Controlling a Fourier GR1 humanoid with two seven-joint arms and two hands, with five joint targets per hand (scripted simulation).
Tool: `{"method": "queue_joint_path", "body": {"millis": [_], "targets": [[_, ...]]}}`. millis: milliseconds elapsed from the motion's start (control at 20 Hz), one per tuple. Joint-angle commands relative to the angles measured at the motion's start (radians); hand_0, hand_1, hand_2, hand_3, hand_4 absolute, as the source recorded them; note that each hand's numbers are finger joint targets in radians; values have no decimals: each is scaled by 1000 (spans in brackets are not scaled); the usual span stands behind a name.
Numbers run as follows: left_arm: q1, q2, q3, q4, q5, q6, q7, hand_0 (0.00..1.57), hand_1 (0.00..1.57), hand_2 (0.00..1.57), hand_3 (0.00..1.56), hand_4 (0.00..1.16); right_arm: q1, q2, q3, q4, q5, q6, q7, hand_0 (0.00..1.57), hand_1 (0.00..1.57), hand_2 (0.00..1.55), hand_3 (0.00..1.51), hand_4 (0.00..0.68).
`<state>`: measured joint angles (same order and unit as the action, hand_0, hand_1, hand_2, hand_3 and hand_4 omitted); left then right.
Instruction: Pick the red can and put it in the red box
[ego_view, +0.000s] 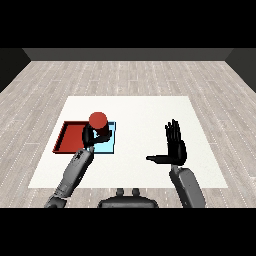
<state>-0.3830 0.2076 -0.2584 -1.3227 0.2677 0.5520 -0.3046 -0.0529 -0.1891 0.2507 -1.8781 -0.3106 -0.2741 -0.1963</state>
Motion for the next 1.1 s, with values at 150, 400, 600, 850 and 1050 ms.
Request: {"method": "queue_joint_path", "body": {"millis": [150, 400, 600, 850, 1050], "targets": [[-14, 173, 92, 50, -66, -15, 84, 1571, 1571, 1571, 1490, 1120, 115, -25, -62, 13, -25, 62, -65, 0, 0, 0, 0, 0], [-46, 277, 133, 306, -104, -48, 147, 1571, 1571, 1550, 1488, 1112, 117, -46, -118, 67, -85, 109, -61, 0, 0, 0, 0, 0], [-73, 339, 159, 528, -111, -139, 155, 1571, 1571, 1556, 1485, 1050, 93, -47, -131, 143, -73, 121, -77, 0, 0, 0, 0, 0], [-134, 353, 133, 817, -190, -138, 209, 1509, 1509, 1426, 1363, 972, 32, -11, -137, 210, -66, 119, -124, 0, 0, 0, 0, 0], [-194, 335, 126, 1006, -227, -171, 191, 632, 632, 598, 0, 771, 39, -19, -141, 250, -31, 114, -147, 0, 0, 0, 0, 0]]}}
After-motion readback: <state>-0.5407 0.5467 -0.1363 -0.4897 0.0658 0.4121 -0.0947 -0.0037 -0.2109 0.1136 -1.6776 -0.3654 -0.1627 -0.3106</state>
